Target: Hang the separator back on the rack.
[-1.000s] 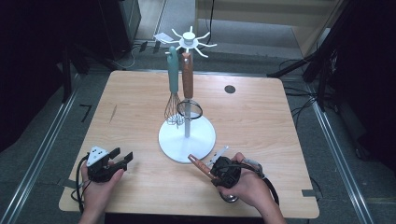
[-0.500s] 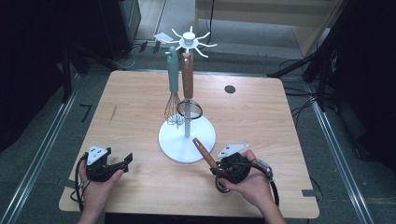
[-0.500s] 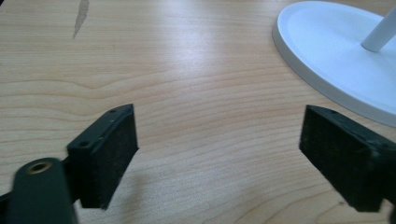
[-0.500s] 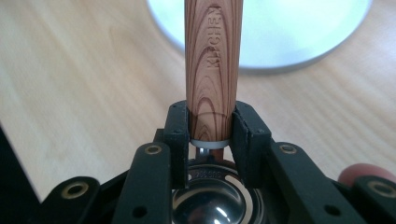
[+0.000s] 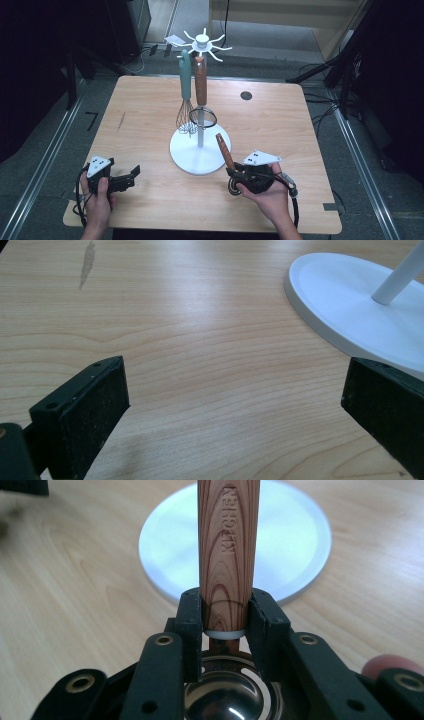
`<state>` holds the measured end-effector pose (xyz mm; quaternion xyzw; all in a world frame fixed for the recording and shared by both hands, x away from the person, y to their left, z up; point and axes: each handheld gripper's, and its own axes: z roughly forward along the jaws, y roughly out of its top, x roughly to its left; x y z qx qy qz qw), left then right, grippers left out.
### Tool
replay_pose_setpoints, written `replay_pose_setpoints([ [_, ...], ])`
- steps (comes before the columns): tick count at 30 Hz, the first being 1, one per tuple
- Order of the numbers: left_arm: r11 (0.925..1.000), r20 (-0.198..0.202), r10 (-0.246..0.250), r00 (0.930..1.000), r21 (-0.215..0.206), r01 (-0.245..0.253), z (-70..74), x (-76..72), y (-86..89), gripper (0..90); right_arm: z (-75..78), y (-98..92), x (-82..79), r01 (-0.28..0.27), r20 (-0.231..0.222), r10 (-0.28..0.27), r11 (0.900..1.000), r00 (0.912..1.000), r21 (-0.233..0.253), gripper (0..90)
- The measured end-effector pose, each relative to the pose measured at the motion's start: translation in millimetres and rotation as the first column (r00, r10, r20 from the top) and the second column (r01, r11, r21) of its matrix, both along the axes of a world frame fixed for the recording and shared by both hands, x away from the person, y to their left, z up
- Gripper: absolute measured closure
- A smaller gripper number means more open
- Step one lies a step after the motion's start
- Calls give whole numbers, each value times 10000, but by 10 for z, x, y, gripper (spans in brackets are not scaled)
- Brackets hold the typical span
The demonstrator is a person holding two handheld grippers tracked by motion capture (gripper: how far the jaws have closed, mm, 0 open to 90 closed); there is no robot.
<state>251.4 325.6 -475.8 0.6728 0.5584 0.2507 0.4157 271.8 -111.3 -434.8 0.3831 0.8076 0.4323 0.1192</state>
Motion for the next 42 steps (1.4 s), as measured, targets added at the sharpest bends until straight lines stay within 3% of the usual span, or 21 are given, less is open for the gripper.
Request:
replay_pose_setpoints([
  [8, 9998, -17, 171, 9999, 85, -170, -8, 18, 48, 0, 10, -80, -11, 630, 662, -686, 9945, 9954, 837, 714],
  [20, 9977, 34, 681, 9977, -7, -681, -11, 23, 153, 0, 63, -117, -32, 770, 1369, -967, 9868, 9858, 1426, 713],
  [24, 9978, -11, 668, 9978, 51, -668, -19, 26, 160, 0, 95, -136, -43, 805, 1369, -1048, 9817, 9850, 1725, 713],
  [29, 9979, -60, 648, 9979, 95, -648, -32, 27, 159, 0, 161, -167, -63, 887, 1683, -1253, 9737, 9777, 2100, 713],
  [33, 9979, -68, 646, 9979, 75, -645, -38, 21, 160, 0, 189, -173, -75, 748, 1963, -1178, 9741, 9734, 2133, 714],
  [42, 9978, -65, 661, 9978, 94, -661, -39, 20, 156, 0, 228, -153, -102, 815, 2036, -1250, 9744, 9710, 2096, 713],
])
